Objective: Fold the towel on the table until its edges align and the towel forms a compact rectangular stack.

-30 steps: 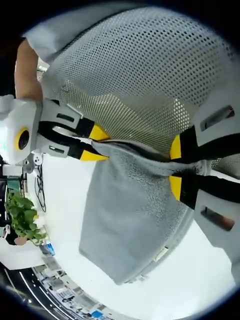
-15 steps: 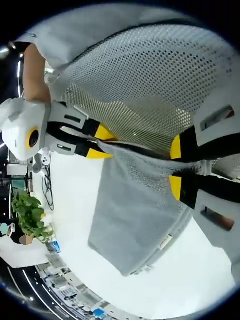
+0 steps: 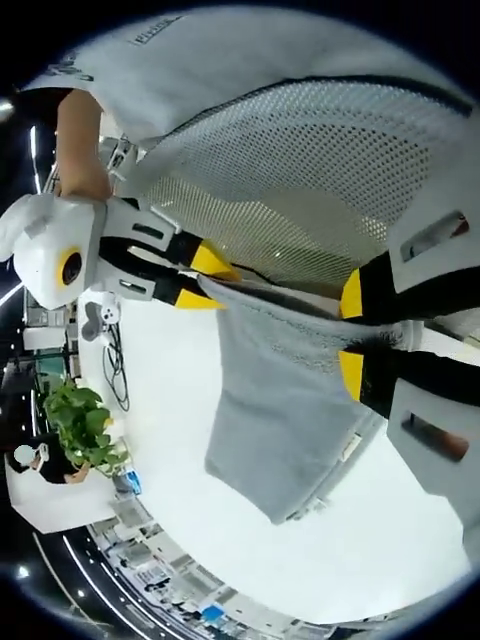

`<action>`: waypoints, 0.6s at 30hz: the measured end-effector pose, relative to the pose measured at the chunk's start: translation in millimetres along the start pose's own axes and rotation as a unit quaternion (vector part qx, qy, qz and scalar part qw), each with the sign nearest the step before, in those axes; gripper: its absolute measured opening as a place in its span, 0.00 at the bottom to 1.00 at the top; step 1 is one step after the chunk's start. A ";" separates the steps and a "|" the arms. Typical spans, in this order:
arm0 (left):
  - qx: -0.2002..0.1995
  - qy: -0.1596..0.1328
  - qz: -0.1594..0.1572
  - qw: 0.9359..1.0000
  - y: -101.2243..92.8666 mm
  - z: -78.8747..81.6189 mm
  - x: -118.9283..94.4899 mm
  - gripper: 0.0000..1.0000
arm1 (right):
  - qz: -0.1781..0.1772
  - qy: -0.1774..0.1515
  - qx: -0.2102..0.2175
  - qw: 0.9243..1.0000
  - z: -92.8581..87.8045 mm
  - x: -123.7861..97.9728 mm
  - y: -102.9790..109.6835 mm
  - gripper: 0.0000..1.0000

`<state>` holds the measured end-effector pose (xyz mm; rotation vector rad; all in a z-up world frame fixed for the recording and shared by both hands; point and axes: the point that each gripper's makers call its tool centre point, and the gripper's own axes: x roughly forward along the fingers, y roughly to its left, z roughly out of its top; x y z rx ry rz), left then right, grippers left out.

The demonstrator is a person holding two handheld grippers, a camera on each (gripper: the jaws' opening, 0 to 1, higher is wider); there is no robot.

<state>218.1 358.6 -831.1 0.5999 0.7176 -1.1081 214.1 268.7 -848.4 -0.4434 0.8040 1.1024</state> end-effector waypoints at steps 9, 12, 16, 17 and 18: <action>0.011 -0.017 0.020 1.000 11.8 15.7 -14.8 0.08 | -0.015 -0.013 -0.021 1.000 19.6 -15.5 -6.9 0.10; 0.014 -0.020 0.021 0.999 13.2 19.5 -18.1 0.08 | -0.018 -0.017 -0.025 0.999 23.8 -19.6 -7.9 0.10; 0.015 -0.026 0.025 0.999 14.9 23.7 -21.4 0.08 | -0.031 -0.022 -0.041 0.998 30.7 -26.8 -10.5 0.10; 0.016 -0.027 0.026 0.999 15.2 24.7 -22.4 0.08 | -0.032 -0.023 -0.042 0.998 31.7 -28.0 -11.2 0.10; 0.020 -0.028 0.028 0.999 15.7 26.3 -24.6 0.08 | -0.032 -0.025 -0.044 0.998 33.9 -30.4 -11.3 0.10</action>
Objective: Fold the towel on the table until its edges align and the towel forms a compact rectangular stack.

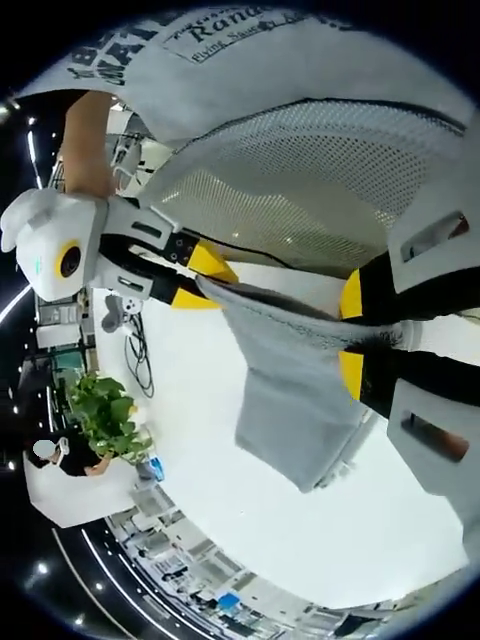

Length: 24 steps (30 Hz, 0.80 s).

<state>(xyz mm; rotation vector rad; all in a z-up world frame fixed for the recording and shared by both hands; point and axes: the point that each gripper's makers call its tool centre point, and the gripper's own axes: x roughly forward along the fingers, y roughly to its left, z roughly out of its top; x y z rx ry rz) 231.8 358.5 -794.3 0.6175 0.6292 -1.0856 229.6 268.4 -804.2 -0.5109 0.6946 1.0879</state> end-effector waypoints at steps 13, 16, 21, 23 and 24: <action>0.017 -0.009 0.012 1.000 7.2 15.9 -16.7 0.08 | -0.001 0.003 -0.025 1.000 16.3 -14.4 -2.1 0.09; 0.019 -0.010 0.014 1.000 6.1 17.7 -19.1 0.08 | 0.001 0.003 -0.025 1.000 18.2 -18.8 -0.7 0.09; 0.020 -0.017 0.024 0.999 5.8 22.9 -25.4 0.08 | 0.006 -0.005 -0.019 1.000 21.6 -24.8 1.4 0.09; 0.019 -0.020 0.025 0.999 5.5 24.5 -28.1 0.08 | 0.007 -0.008 -0.016 1.000 23.5 -27.7 2.6 0.09; 0.018 -0.023 0.026 0.999 5.5 25.6 -30.0 0.08 | 0.009 -0.010 -0.015 1.000 24.1 -28.6 3.1 0.09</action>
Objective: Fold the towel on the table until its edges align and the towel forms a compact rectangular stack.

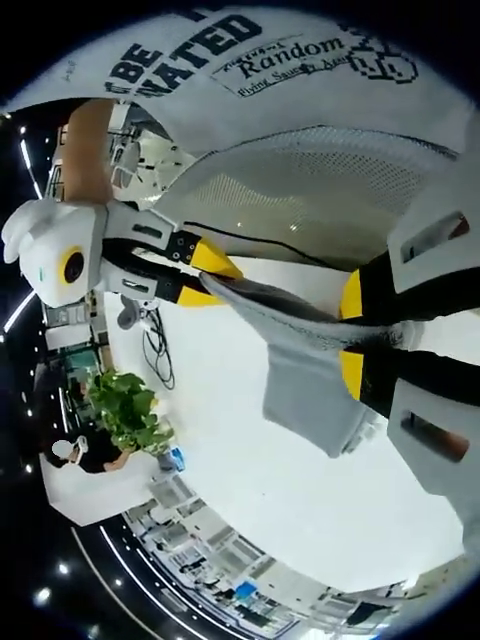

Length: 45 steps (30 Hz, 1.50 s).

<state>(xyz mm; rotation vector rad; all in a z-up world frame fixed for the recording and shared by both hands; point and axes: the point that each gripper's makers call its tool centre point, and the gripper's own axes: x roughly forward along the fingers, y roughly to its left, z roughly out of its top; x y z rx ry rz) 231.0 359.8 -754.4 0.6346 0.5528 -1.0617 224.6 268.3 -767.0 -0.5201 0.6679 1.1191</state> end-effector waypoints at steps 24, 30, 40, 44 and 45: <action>-0.001 -0.011 -0.021 1.000 -13.1 9.9 -23.8 0.08 | 0.043 -0.012 0.003 0.999 16.2 -21.1 24.2 0.09; -0.019 -0.019 -0.032 0.999 -13.7 6.7 -19.6 0.08 | 0.045 -0.015 0.012 0.999 13.8 -19.3 21.1 0.09; -0.021 -0.025 -0.041 0.999 1.1 7.4 -8.7 0.08 | 0.032 -0.026 0.029 0.999 16.9 -14.3 0.4 0.10; -0.026 -0.034 -0.047 0.998 13.9 9.4 -3.7 0.08 | 0.024 -0.035 0.043 0.998 18.8 -12.3 -10.2 0.10; -0.034 -0.041 -0.049 0.997 18.6 9.8 -0.3 0.08 | 0.021 -0.038 0.047 0.998 18.7 -11.5 -12.9 0.10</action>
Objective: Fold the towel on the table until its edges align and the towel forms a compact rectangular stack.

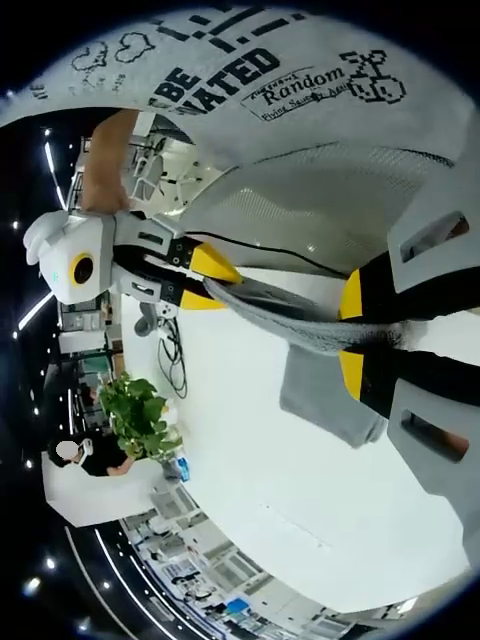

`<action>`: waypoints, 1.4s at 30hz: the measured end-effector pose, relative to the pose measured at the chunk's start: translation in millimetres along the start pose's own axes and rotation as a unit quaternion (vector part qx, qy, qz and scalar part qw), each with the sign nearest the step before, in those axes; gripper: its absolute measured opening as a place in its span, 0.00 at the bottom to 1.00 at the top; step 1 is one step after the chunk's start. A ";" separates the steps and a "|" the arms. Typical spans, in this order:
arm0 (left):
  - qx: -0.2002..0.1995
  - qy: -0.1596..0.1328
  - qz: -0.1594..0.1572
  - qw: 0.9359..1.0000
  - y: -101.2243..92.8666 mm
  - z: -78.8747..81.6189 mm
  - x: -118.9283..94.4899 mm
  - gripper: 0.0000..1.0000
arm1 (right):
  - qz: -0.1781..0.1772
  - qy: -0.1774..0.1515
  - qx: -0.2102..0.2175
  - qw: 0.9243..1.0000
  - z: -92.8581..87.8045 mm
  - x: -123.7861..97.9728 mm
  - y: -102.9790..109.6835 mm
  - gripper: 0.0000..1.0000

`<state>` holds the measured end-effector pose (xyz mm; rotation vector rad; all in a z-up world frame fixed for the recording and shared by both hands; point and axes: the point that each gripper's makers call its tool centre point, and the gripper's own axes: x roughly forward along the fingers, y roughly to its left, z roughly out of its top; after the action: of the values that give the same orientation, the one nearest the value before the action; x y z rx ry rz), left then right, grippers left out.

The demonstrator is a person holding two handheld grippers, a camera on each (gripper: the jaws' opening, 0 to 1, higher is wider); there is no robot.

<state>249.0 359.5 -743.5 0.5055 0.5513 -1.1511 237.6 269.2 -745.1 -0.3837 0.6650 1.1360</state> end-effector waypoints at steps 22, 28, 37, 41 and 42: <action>-0.055 -0.014 0.015 0.998 38.3 -6.5 29.2 0.09 | -0.038 -0.008 0.027 0.999 1.1 21.2 -44.1 0.10; -0.091 -0.032 0.039 0.995 52.1 -7.8 35.9 0.09 | -0.051 -0.026 0.058 0.997 1.9 25.9 -59.7 0.10; -0.098 -0.042 0.075 0.991 68.5 -8.5 40.6 0.09 | -0.070 -0.035 0.065 0.995 7.4 33.9 -74.9 0.10; -0.116 -0.056 0.089 0.988 77.8 -13.6 47.3 0.10 | -0.076 -0.038 0.064 0.994 7.0 38.5 -82.0 0.10; -0.117 -0.056 0.091 0.987 78.9 -15.0 48.8 0.10 | -0.079 -0.038 0.067 0.994 6.0 40.7 -84.3 0.10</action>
<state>336.0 360.4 -779.1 0.2797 0.5240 -0.9213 327.6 268.8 -771.5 -0.2716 0.6291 0.9453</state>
